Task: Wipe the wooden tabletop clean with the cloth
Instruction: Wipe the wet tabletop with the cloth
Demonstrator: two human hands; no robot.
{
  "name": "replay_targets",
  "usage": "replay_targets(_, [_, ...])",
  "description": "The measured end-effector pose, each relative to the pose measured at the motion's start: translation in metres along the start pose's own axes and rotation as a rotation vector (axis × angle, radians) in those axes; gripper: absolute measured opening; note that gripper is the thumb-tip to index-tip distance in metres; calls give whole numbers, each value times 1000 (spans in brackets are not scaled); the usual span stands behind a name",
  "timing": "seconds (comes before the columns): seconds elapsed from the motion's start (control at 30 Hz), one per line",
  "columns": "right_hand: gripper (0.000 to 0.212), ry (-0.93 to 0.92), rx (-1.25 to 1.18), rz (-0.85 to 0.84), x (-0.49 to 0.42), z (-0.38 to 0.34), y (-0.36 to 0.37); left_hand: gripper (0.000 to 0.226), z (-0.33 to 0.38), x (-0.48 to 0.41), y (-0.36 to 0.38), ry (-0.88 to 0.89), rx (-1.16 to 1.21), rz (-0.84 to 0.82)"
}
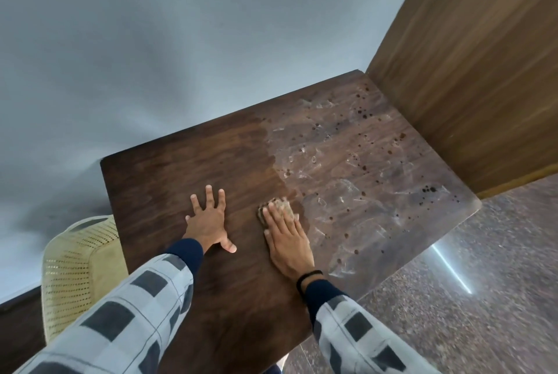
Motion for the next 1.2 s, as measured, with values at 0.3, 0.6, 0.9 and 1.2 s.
replay_targets(0.3, [54,-165,144,-94,-5,32,-22,156,1,0,-2,-10,6,-2])
replay_targets(0.6, [57,-465,305,-190,51,52,1,153,3,5,-3,1,13,-7])
replay_targets(0.9, [57,-301,197,-54,102,39,28,156,1,0,0,9,6,1])
replay_targets(1.2, [56,21,91,-7,77,43,6,158,-2,1,1,2,1,21])
Point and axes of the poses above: each hand's wrist, its own x-axis away from the middle knuckle, its own y-axis out of the palm, z = x × y, the point moved 3 cm from there along -x, towards the middle knuckle, and after that the axes turned 4 degrees about -z, right-handed, at the moved point
